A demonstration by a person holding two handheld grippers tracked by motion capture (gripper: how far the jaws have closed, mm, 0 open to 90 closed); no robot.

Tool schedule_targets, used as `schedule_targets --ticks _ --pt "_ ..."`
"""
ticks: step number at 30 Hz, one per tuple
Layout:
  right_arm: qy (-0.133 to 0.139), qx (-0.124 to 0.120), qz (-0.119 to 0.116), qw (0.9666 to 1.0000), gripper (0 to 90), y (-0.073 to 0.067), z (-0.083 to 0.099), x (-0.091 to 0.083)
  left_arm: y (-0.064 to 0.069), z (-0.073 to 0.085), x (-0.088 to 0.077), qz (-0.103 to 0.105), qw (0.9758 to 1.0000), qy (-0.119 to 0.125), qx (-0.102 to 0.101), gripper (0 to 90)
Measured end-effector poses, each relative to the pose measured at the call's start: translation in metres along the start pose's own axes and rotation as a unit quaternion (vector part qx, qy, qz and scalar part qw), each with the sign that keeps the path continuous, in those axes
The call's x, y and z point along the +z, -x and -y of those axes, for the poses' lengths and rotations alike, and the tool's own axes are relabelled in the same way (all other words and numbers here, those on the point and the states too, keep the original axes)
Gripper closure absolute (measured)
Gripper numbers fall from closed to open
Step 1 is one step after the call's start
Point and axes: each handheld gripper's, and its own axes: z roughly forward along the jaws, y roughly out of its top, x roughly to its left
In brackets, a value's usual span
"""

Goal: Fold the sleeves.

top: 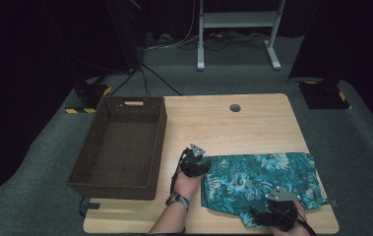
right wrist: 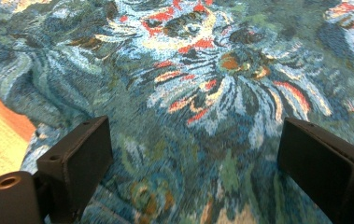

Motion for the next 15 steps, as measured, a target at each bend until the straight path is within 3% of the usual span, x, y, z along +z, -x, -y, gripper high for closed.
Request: schedule_targets --ticks 3,10,15 --pt "0.005 0.004 0.003 1.0 10.9 -0.003 0.002 -0.004 -0.001 0.002 -0.001 -0.004 0.9999 0.005 -0.014 64.2" --pt "0.021 0.005 -0.007 0.9998 11.8 -0.019 -0.002 -0.007 0.003 0.002 0.0 -0.004 1.0 0.006 -0.001 79.4" --pt "0.021 0.003 -0.022 0.9995 14.5 -0.036 -0.009 0.0 0.003 0.002 0.0 -0.001 1.0 0.006 0.003 83.9"
